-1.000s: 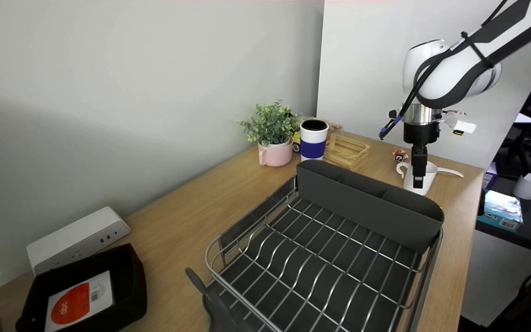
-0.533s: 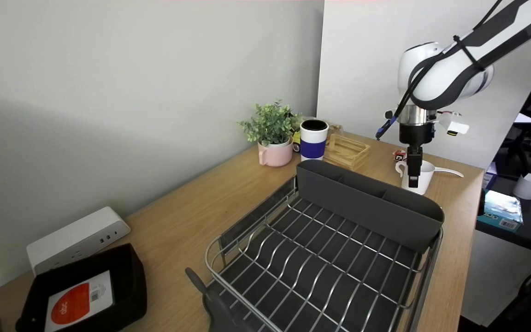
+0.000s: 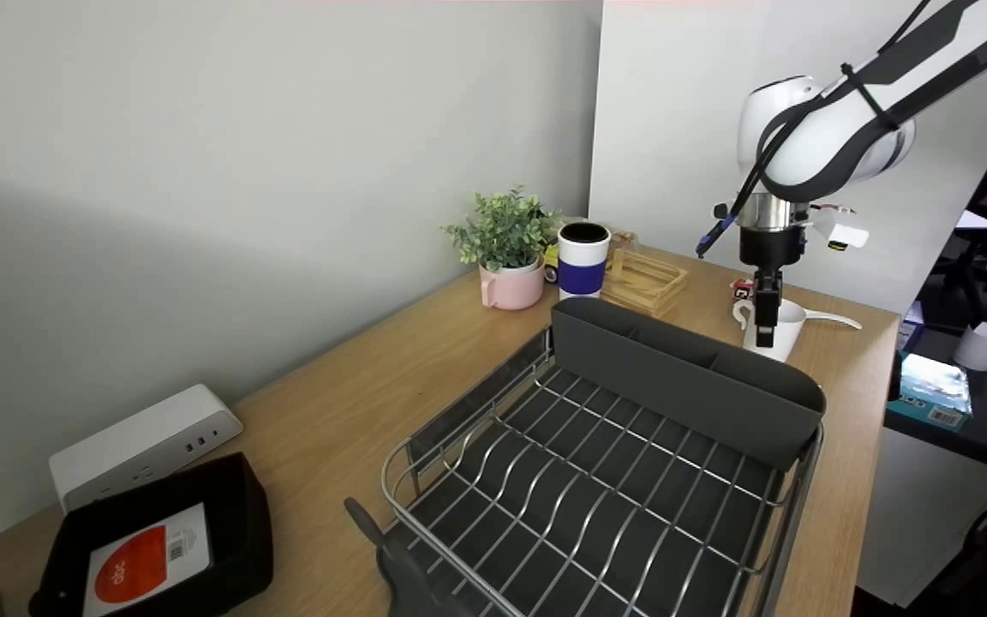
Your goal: Put the mug into the plate dryer
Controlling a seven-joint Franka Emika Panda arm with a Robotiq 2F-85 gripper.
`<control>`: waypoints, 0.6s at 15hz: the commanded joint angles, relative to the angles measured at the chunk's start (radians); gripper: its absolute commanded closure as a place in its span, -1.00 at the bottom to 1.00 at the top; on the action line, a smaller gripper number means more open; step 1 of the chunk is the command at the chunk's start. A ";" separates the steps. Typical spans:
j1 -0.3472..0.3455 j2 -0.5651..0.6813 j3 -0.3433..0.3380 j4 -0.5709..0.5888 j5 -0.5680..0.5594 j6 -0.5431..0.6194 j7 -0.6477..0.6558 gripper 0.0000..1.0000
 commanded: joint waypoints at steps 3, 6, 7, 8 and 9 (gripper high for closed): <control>-0.007 0.012 0.014 0.020 -0.007 -0.016 0.016 0.59; -0.005 0.009 0.016 0.019 -0.007 -0.010 0.019 1.00; -0.005 0.009 0.017 0.018 -0.007 -0.007 0.019 1.00; -0.005 0.008 0.018 0.016 -0.006 -0.007 0.020 1.00; -0.005 0.008 0.018 0.017 -0.006 -0.006 0.020 1.00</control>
